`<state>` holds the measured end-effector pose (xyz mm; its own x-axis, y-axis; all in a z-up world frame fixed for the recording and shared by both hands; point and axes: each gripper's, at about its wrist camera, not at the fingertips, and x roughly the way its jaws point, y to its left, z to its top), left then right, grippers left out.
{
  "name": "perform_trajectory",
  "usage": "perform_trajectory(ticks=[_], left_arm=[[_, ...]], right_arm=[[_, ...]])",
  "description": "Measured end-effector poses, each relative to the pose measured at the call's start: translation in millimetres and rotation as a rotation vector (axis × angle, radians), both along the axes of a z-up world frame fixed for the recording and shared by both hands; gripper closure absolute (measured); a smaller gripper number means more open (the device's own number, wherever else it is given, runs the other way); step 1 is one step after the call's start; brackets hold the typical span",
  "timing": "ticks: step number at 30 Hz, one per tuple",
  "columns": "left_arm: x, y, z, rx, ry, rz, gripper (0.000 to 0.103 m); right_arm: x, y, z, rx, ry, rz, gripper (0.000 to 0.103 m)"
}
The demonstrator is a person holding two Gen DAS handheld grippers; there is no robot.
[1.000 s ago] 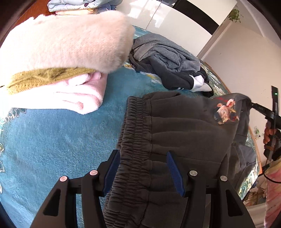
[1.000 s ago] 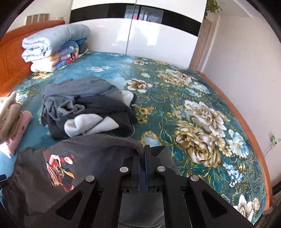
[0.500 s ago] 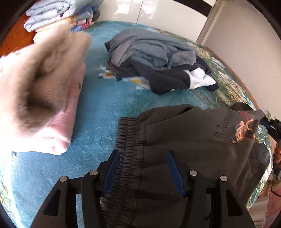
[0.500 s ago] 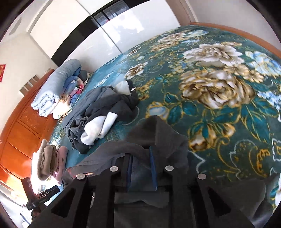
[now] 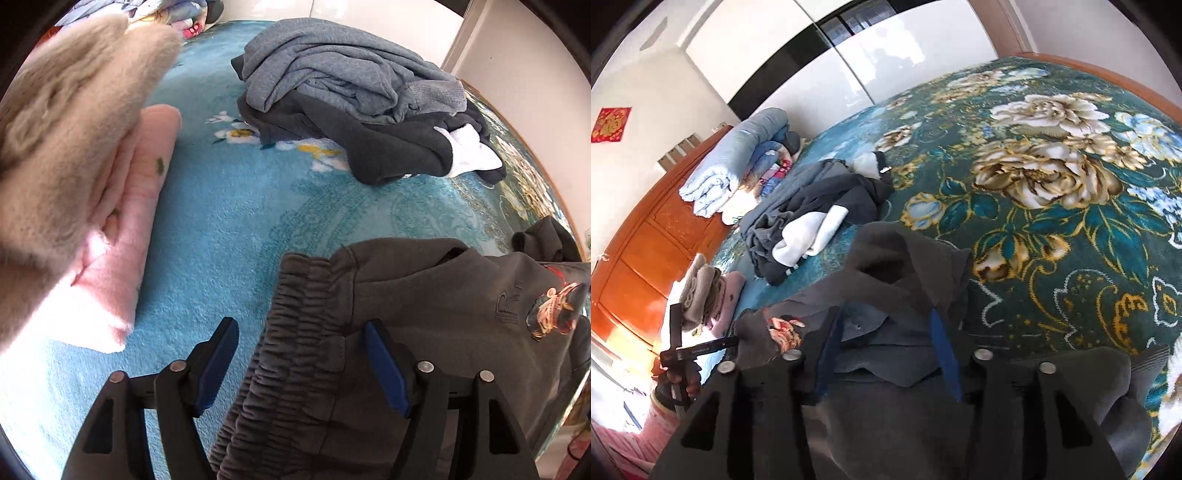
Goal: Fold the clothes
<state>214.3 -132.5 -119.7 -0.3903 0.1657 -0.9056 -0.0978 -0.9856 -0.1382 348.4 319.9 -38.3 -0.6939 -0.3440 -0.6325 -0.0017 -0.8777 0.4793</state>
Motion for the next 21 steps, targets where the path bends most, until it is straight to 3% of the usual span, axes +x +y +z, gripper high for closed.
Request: perform_trajectory(ticks=[2, 5, 6, 7, 11, 14, 17, 19, 21], left_arm=[[-4, 2, -3, -0.011, 0.007, -0.001, 0.026], [-9, 4, -7, -0.021, 0.012, -0.012, 0.026], [-9, 6, -8, -0.023, 0.011, -0.016, 0.029], [-8, 9, -8, -0.032, 0.015, -0.021, 0.041], [-3, 19, -5, -0.084, 0.050, -0.032, 0.049], [3, 12, 8, -0.063, 0.099, 0.018, 0.058], [6, 6, 23, -0.111, 0.180, 0.079, 0.060], [2, 2, 27, -0.149, 0.193, 0.103, 0.060], [-5, -3, 24, -0.136, 0.170, 0.125, 0.060]], right_arm=[[11, -4, 9, 0.021, 0.034, 0.027, 0.038], [21, 4, 11, 0.041, 0.018, -0.032, 0.038], [21, 10, 8, 0.044, -0.004, -0.066, 0.038], [22, 15, 4, 0.046, -0.028, -0.100, 0.038], [17, 29, -25, -0.028, -0.137, -0.202, 0.037], [7, 25, -39, -0.058, -0.168, -0.201, 0.038], [-4, 17, -46, -0.052, -0.194, -0.197, 0.038], [-11, 13, -50, -0.029, -0.211, -0.204, 0.038], [-20, 10, -58, -0.026, -0.234, -0.213, 0.038]])
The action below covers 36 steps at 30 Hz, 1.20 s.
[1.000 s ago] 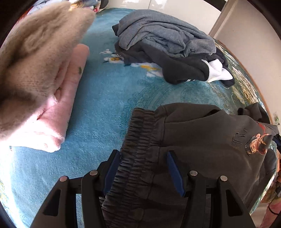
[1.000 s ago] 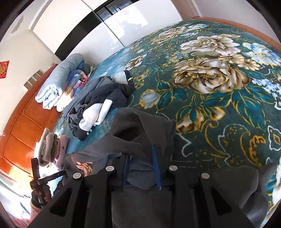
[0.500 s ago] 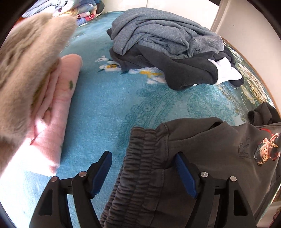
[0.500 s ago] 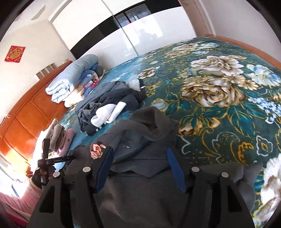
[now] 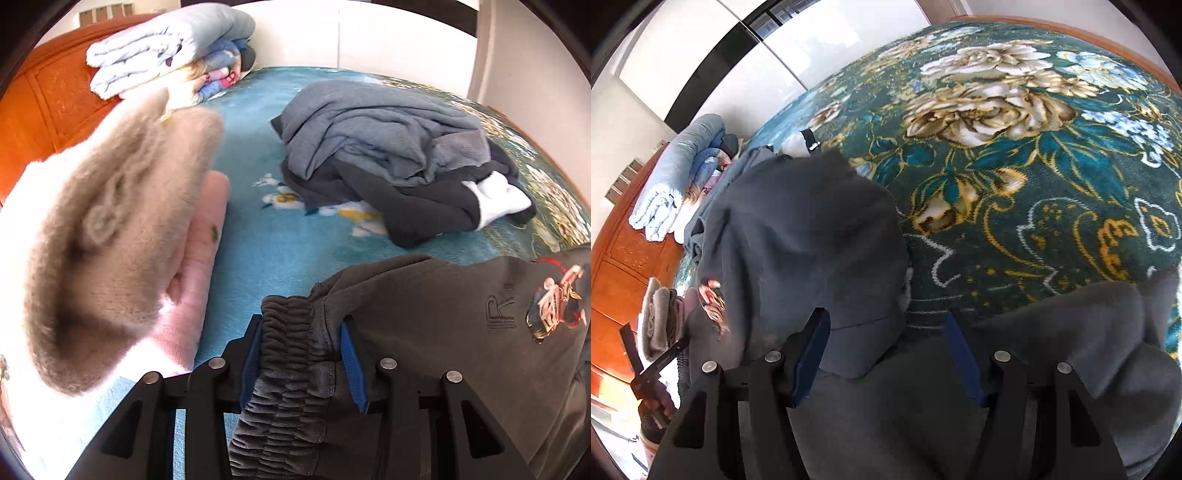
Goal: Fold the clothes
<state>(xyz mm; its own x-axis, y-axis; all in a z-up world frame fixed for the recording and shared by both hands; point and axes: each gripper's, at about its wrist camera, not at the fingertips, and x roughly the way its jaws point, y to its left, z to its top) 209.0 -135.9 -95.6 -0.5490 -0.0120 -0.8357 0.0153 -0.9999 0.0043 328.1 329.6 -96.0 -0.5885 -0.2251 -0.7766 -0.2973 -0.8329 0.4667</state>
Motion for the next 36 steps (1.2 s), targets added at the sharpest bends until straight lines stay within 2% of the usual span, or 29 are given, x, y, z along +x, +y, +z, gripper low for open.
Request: perform_trajectory(ticks=[3, 5, 6, 7, 8, 10, 12, 14, 16, 17, 20, 23, 25, 27, 29, 30, 32, 34, 36], left_arm=[[-2, -7, -9, 0.036, -0.020, 0.025, 0.060], [3, -6, -10, 0.044, -0.018, 0.021, 0.060], [5, -6, -9, 0.044, -0.013, 0.015, 0.059], [6, -7, -9, 0.045, -0.011, 0.007, 0.059], [7, -8, -9, 0.047, -0.012, 0.000, 0.059], [9, -9, -8, 0.055, -0.015, -0.008, 0.059], [11, -8, -7, 0.062, -0.014, -0.014, 0.058], [12, -6, -8, 0.060, -0.012, -0.018, 0.058], [13, -3, -11, 0.041, -0.010, -0.016, 0.057], [13, -3, -13, 0.042, -0.012, -0.016, 0.057], [15, -6, -19, 0.056, -0.024, -0.014, 0.055], [18, -7, -22, 0.062, -0.031, -0.022, 0.054], [21, -8, -24, 0.064, -0.026, -0.032, 0.054], [22, -8, -27, 0.069, -0.023, -0.028, 0.054], [23, -9, -30, 0.071, -0.020, -0.019, 0.054], [23, -8, -31, 0.069, -0.017, -0.016, 0.053], [23, -7, -33, 0.058, -0.009, -0.015, 0.053], [23, -5, -33, 0.042, -0.001, -0.015, 0.053], [23, -3, -34, 0.025, 0.005, -0.016, 0.052]], right_arm=[[-20, -7, -15, -0.059, -0.025, -0.019, 0.038], [-28, -9, -18, -0.069, -0.021, -0.082, 0.038], [-31, -10, -19, -0.074, -0.018, -0.114, 0.043], [-30, -7, -12, -0.081, 0.007, -0.145, 0.067], [-29, -3, -4, -0.089, 0.033, -0.176, 0.081], [-27, 5, 18, -0.076, 0.095, -0.224, 0.091], [-21, 5, 60, 0.053, 0.172, -0.255, 0.093], [-15, -18, 109, 0.271, 0.271, -0.220, 0.093], [-19, -55, 139, 0.466, 0.324, -0.116, 0.093], [-23, -74, 141, 0.528, 0.321, -0.066, 0.093], [-35, -118, 104, 0.542, 0.232, 0.097, 0.093], [-43, -157, 42, 0.516, 0.106, 0.283, 0.093], [-39, -175, 15, 0.490, 0.060, 0.362, 0.090], [-28, -172, 13, 0.436, 0.081, 0.381, 0.083], [-15, -157, 27, 0.339, 0.135, 0.387, 0.055], [-8, -147, 34, 0.285, 0.167, 0.385, 0.049], [2, -121, 48, 0.239, 0.215, 0.294, 0.037], [7, -86, 56, 0.201, 0.244, 0.173, 0.035], [1, -38, 46, 0.120, 0.195, -0.016, 0.035]])
